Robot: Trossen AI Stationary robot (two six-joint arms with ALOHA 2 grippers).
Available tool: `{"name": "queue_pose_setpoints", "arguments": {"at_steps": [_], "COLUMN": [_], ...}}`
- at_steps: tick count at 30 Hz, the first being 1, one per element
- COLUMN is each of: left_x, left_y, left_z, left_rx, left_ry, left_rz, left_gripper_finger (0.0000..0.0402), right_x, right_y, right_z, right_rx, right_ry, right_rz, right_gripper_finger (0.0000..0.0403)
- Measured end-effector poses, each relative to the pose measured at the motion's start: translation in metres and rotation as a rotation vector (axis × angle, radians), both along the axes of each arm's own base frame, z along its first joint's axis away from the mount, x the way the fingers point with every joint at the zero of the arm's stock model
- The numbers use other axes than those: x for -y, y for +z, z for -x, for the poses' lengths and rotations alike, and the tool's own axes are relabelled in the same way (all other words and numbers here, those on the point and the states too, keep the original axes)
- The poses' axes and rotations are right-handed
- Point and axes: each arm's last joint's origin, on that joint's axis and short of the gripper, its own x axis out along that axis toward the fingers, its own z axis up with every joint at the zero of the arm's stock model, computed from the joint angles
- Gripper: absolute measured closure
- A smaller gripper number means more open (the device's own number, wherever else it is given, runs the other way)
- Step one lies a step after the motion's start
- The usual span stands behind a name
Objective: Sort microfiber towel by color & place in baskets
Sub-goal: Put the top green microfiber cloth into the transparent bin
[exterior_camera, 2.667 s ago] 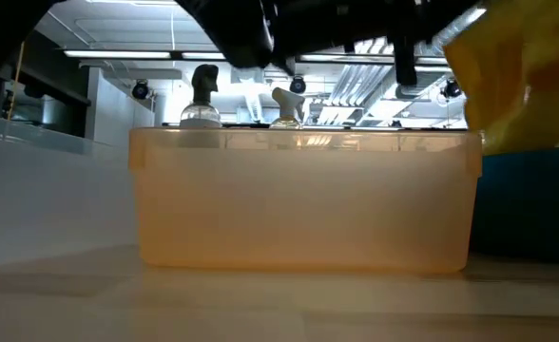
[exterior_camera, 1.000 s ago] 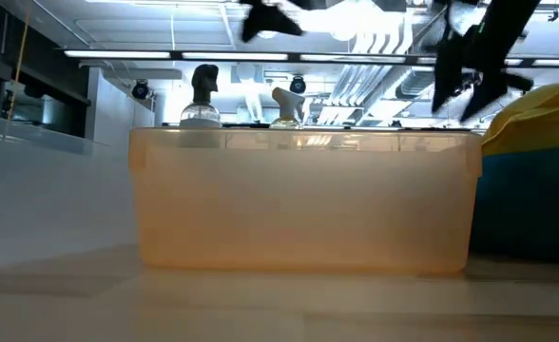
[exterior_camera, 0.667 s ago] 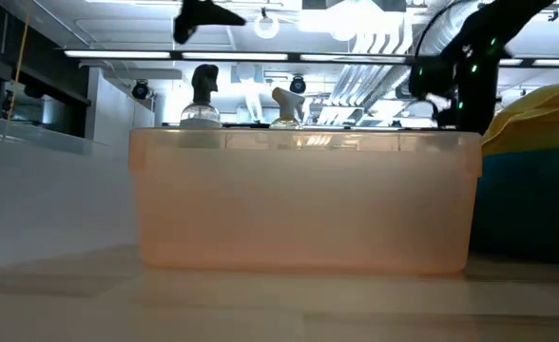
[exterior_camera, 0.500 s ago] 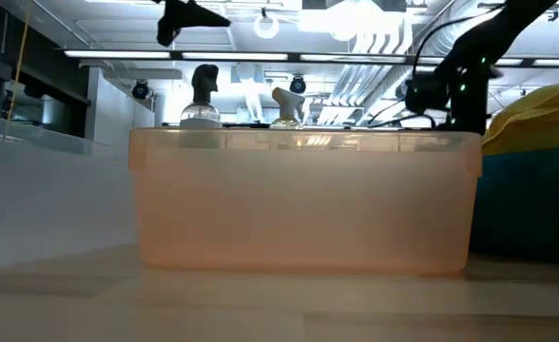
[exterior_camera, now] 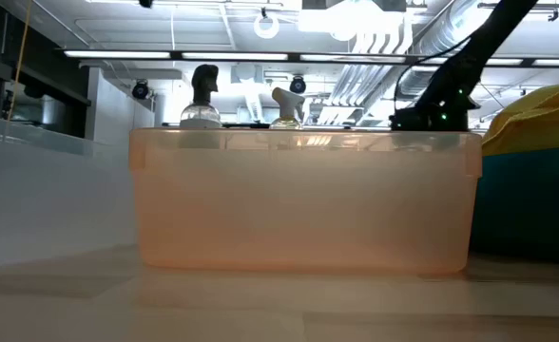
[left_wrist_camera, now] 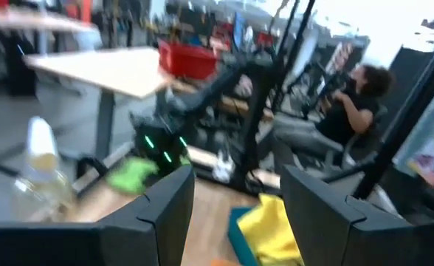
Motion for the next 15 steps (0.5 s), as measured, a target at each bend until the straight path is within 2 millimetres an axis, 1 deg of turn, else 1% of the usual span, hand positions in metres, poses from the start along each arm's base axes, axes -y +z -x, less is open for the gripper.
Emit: {"name": "queue_pose_setpoints", "arguments": {"at_steps": [3,4,6,8,9,11,13,15], "left_x": [-0.003,-0.004,-0.005,-0.007,-0.008,-0.011,-0.013,-0.015], "left_y": [0.007,0.008,0.01,0.011,0.012,0.013,0.014,0.015], "left_z": [0.014,0.018,0.023,0.024,0.025,0.023,0.02,0.016], "left_rx": [0.038,0.047,0.046,0.037,0.039,0.053,0.066,0.083], "left_ry": [0.041,0.053,0.073,0.09,0.098,0.111,0.122,0.126], "left_rz": [-0.055,-0.079,-0.152,-0.218,-0.237,-0.25,-0.241,-0.222], "left_gripper_finger": [0.0213,0.0213,0.0213,0.0213,0.0213,0.0213,0.0213,0.0213], "right_x": [-0.016,-0.021,-0.029,-0.039,-0.045,-0.061,-0.079,-0.1], "right_y": [0.012,0.018,0.041,0.072,0.087,0.12,0.153,0.176], "right_z": [-0.016,-0.022,-0.033,-0.043,-0.047,-0.054,-0.061,-0.066], "right_rx": [0.058,0.083,0.166,0.274,0.318,0.438,0.588,0.721], "right_ry": [0.089,0.121,0.175,0.248,0.29,0.397,0.5,0.593], "right_rz": [0.005,0.016,0.075,0.161,0.206,0.303,0.38,0.416], "right_gripper_finger": [0.0357,0.0377,0.0374,0.0375,0.0383,0.0394,0.0392,0.0394]}}
